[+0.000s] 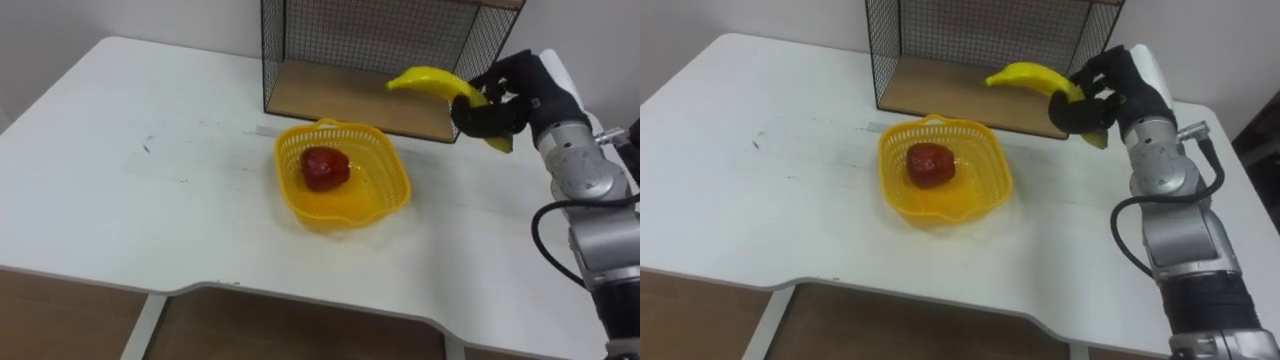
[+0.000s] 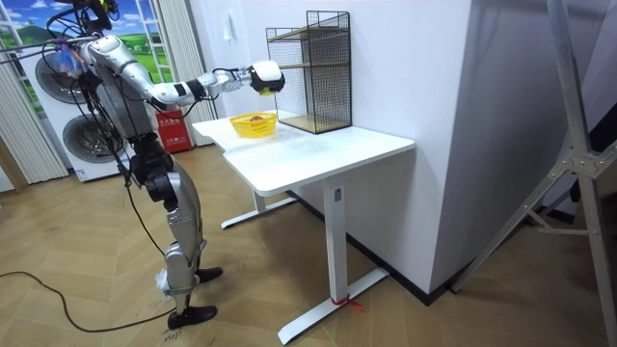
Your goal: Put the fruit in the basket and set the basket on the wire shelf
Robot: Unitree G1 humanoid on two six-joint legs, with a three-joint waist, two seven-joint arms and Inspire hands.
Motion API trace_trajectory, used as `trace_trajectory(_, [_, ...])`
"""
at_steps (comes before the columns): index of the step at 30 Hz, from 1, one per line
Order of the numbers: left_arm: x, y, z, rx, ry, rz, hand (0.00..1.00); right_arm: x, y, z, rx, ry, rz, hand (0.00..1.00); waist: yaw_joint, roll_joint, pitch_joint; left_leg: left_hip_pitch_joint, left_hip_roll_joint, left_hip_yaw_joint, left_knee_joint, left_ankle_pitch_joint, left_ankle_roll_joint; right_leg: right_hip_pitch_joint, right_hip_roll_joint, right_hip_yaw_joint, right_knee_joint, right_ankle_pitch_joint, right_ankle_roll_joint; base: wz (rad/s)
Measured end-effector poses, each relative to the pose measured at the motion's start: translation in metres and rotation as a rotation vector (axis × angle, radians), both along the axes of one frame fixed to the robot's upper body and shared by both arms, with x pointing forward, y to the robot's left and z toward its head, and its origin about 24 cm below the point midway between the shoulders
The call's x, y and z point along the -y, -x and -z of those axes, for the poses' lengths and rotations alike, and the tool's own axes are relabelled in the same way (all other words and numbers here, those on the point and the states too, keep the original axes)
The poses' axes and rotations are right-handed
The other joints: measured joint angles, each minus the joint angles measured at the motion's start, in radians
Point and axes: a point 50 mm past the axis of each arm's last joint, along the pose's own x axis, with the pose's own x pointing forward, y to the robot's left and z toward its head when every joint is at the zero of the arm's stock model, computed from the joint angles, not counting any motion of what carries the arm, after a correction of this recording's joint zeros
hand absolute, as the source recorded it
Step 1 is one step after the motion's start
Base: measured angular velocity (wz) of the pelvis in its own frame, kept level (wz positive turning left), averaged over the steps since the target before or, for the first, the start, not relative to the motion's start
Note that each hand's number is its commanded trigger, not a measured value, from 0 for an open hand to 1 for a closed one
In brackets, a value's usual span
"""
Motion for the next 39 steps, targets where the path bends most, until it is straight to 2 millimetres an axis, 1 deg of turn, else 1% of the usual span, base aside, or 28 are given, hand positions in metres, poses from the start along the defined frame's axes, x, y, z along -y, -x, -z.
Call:
trace_trajectory(2, [0.000, 0.000, 0.000, -0.001, -0.002, 0.005, 0.00, -0.004, 0.001, -0.006, 0.027, 0.008, -0.017, 1.00, 0.000, 0.002, -0.0013, 0.000, 0.000, 0.000, 0.000, 0.000, 0.000, 0.000, 0.000, 0.000, 0.000, 0.000, 0.000, 0.00])
trace_trajectory(3, [0.000, 0.000, 0.000, -0.001, -0.002, 0.006, 0.00, -0.007, 0.001, -0.009, 0.037, 0.011, -0.027, 1.00, -0.001, 0.002, -0.0031, 0.001, 0.000, 0.000, 0.000, 0.000, 0.000, 0.000, 0.000, 0.000, 0.001, 0.000, 0.000, 0.00])
trace_trajectory(6, [0.000, -0.001, 0.000, 0.002, -0.002, 0.007, 0.00, -0.015, 0.001, -0.010, 0.044, 0.026, -0.058, 1.00, -0.001, 0.003, -0.0087, 0.000, 0.000, 0.000, -0.001, 0.000, 0.000, 0.002, 0.000, 0.000, 0.003, 0.000, 0.000, 0.00])
trace_trajectory(8, [0.000, -0.002, 0.000, 0.004, -0.001, 0.009, 0.00, -0.018, 0.001, -0.010, 0.049, 0.037, -0.062, 1.00, -0.001, 0.008, -0.0103, 0.000, 0.001, 0.001, -0.001, 0.000, 0.000, 0.002, 0.000, 0.001, 0.011, 0.000, 0.000, 0.00])
trace_trajectory(9, [0.000, -0.001, 0.000, 0.002, -0.001, 0.010, 0.00, -0.022, 0.001, -0.010, 0.050, 0.040, -0.073, 1.00, 0.000, 0.012, -0.0092, 0.001, 0.001, 0.001, -0.001, 0.000, 0.000, 0.002, -0.001, 0.002, 0.012, 0.000, 0.000, 0.00])
trace_trajectory(12, [0.001, 0.000, 0.000, -0.002, 0.001, 0.017, 0.00, -0.030, 0.001, -0.009, 0.042, 0.085, -0.107, 1.00, -0.005, 0.015, -0.0070, 0.000, 0.001, 0.001, -0.001, 0.000, 0.000, 0.001, -0.001, 0.003, 0.012, 0.000, 0.000, 0.00])
trace_trajectory(16, [0.004, -0.001, 0.001, -0.005, 0.008, 0.024, 0.00, -0.035, 0.001, -0.006, 0.020, 0.120, -0.127, 1.00, -0.005, 0.015, -0.0066, -0.003, 0.001, 0.001, -0.001, 0.000, 0.000, 0.001, -0.001, 0.002, 0.013, 0.000, 0.000, 0.00])
trace_trajectory(20, [0.005, 0.000, 0.002, -0.006, 0.009, 0.023, 0.00, -0.039, 0.005, -0.003, 0.004, 0.136, -0.154, 1.00, 0.002, 0.008, -0.0090, -0.001, 0.001, 0.003, -0.005, 0.001, 0.000, 0.001, -0.001, 0.007, 0.013, 0.000, 0.000, 0.00])
trace_trajectory(23, [0.005, -0.004, 0.001, 0.002, 0.008, 0.025, 0.00, -0.050, 0.006, -0.001, -0.007, 0.149, -0.205, 1.00, 0.003, 0.004, -0.0076, -0.001, 0.002, 0.002, -0.007, 0.001, 0.000, 0.000, -0.001, 0.007, 0.013, 0.000, 0.000, 0.00])
trace_trajectory(26, [0.004, -0.011, 0.000, 0.026, -0.020, 0.030, 0.00, -0.059, 0.008, 0.005, -0.035, 0.162, -0.252, 1.00, 0.004, -0.009, -0.0050, 0.000, 0.002, 0.001, -0.015, 0.005, -0.001, -0.002, 0.000, 0.015, 0.012, 0.000, 0.000, 0.00])
trace_trajectory(27, [0.004, -0.012, 0.000, 0.030, -0.028, 0.033, 0.00, -0.063, 0.008, 0.007, -0.048, 0.167, -0.272, 1.00, 0.005, -0.012, -0.0070, -0.001, 0.002, 0.002, -0.018, 0.007, -0.002, -0.005, 0.000, 0.015, 0.012, 0.000, 0.000, 0.00])
trace_trajectory(28, [0.004, -0.012, 0.000, 0.030, -0.030, 0.035, 0.00, -0.065, 0.009, 0.009, -0.055, 0.170, -0.283, 1.00, 0.006, -0.013, -0.0070, -0.001, 0.002, 0.002, -0.019, 0.007, -0.002, -0.008, -0.001, 0.016, 0.012, 0.000, 0.000, 0.00])
trace_trajectory(29, [0.004, -0.012, 0.000, 0.029, -0.031, 0.042, 0.00, -0.068, 0.009, 0.011, -0.071, 0.175, -0.302, 1.00, 0.005, -0.017, -0.0094, -0.002, 0.002, 0.002, -0.018, 0.008, -0.002, -0.011, -0.001, 0.014, 0.012, 0.000, 0.000, 0.00])
trace_trajectory(30, [0.005, -0.012, 0.000, 0.027, -0.031, 0.049, 0.00, -0.070, 0.010, 0.013, -0.084, 0.187, -0.317, 1.00, 0.006, -0.017, -0.0089, -0.003, 0.002, 0.003, -0.017, 0.008, -0.002, -0.012, -0.001, 0.013, 0.012, 0.000, 0.000, 0.00])
trace_trajectory(34, [0.004, -0.013, 0.000, 0.029, -0.031, 0.053, 0.00, -0.073, 0.012, 0.019, -0.121, 0.218, -0.345, 1.00, 0.006, -0.016, -0.0068, -0.006, 0.002, 0.004, -0.017, 0.007, -0.001, -0.016, -0.002, 0.013, 0.012, 0.000, 0.000, 0.00])
trace_trajectory(39, [0.003, -0.015, 0.000, 0.034, -0.034, 0.060, 0.00, -0.073, 0.015, 0.024, -0.157, 0.227, -0.360, 1.00, 0.006, -0.008, -0.0012, -0.017, 0.002, 0.002, -0.017, 0.007, -0.002, -0.023, -0.001, 0.017, 0.012, 0.000, 0.000, 0.00])
